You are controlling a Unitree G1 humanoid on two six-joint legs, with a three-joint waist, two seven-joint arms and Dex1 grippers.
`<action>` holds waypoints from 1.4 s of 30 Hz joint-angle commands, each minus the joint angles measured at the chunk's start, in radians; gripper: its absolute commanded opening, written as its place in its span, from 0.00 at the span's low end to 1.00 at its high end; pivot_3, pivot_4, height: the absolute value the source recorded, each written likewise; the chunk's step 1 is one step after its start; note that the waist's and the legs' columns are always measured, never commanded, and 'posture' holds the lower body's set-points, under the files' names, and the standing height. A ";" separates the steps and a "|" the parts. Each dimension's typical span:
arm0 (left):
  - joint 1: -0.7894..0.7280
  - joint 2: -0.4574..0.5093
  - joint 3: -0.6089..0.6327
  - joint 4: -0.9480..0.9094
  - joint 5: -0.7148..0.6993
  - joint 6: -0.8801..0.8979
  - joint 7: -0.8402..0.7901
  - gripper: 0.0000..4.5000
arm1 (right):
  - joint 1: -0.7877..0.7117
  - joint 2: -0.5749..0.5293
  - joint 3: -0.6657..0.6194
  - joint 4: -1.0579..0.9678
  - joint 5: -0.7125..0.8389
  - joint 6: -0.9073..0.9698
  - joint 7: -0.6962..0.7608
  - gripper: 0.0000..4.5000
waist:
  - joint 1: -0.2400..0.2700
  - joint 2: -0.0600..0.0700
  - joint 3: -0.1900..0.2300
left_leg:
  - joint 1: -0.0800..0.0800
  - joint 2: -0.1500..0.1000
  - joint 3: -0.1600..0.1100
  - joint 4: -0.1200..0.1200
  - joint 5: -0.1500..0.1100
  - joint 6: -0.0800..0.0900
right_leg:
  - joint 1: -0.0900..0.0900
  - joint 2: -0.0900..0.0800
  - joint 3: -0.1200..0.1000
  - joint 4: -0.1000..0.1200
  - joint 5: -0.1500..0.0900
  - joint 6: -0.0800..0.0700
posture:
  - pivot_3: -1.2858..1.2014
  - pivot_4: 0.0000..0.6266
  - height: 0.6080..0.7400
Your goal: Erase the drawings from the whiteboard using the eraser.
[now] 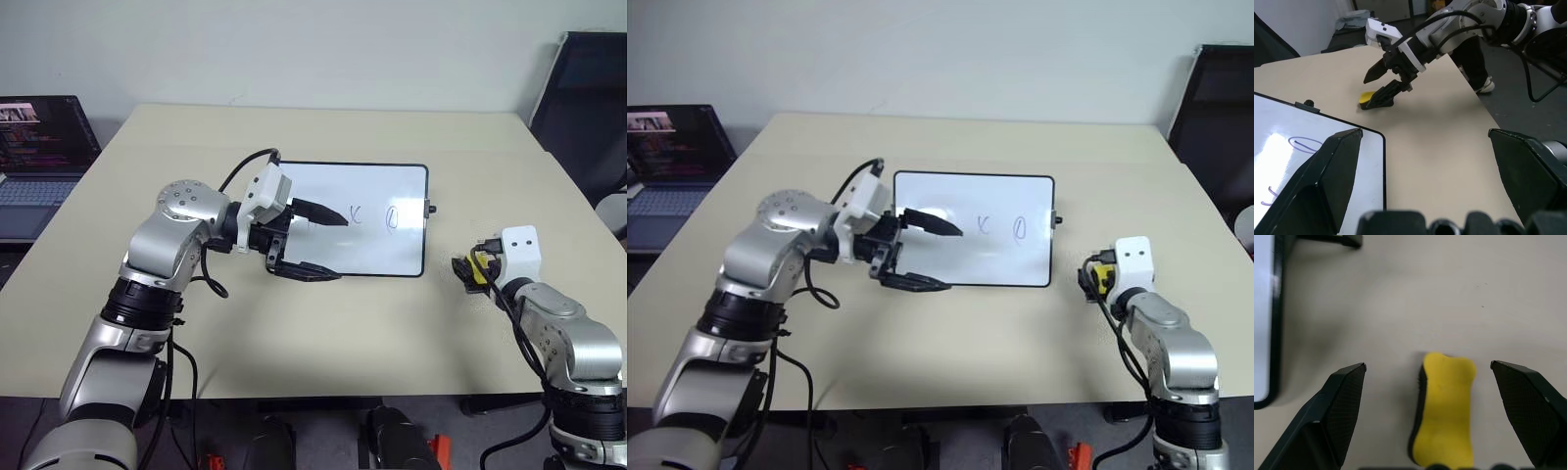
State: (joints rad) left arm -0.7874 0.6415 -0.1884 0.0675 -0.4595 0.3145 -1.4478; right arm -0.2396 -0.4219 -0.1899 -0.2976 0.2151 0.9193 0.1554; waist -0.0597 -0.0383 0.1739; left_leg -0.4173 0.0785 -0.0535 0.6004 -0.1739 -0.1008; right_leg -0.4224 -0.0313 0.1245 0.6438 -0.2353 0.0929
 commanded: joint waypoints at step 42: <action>0.225 0.013 0.106 -0.230 0.058 0.147 0.395 1.00 | -0.139 0.023 0.269 -0.029 -0.163 -0.382 0.112 0.26 | -0.009 0.001 0.001 | 0.001 0.001 0.000 0.003 0.000 0.000 | 0.000 0.002 0.001 0.000 0.000 -0.001 | 0.52 0.24 1.00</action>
State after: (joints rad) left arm -0.5435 0.6392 -0.0848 -0.1432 -0.3942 0.4590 -1.0367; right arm -0.3455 -0.4044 0.0668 -0.3633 0.0817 0.5771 0.2640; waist -0.0684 -0.0377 0.1745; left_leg -0.4169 0.0797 -0.0536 0.6036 -0.1739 -0.1010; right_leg -0.4220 -0.0294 0.1257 0.6441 -0.2355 0.0916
